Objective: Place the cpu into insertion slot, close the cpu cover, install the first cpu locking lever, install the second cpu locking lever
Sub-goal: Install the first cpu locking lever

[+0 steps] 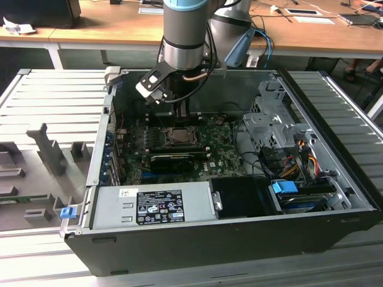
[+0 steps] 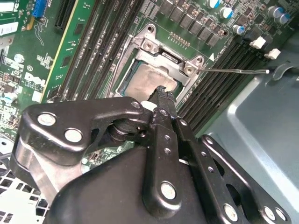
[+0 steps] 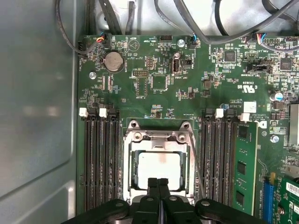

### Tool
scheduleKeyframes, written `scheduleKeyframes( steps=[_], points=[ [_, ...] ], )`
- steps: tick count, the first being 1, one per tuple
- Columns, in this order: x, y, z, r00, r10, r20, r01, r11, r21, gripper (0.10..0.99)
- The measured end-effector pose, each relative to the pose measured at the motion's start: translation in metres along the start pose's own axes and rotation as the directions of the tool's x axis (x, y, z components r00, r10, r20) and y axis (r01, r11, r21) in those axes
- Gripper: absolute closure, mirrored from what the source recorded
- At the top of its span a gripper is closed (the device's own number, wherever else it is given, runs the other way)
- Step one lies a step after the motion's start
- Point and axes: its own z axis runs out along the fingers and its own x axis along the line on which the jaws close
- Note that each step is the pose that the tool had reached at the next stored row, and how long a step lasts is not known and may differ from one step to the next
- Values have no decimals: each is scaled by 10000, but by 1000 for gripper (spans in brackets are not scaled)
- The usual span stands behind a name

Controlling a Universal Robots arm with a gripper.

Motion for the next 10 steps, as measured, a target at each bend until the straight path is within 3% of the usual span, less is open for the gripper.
scheduleKeyframes(
  steps=[10],
  points=[
    [3, 0, -57, 10000, 0, 1, 0, 10000, 1, 980]
  ],
)
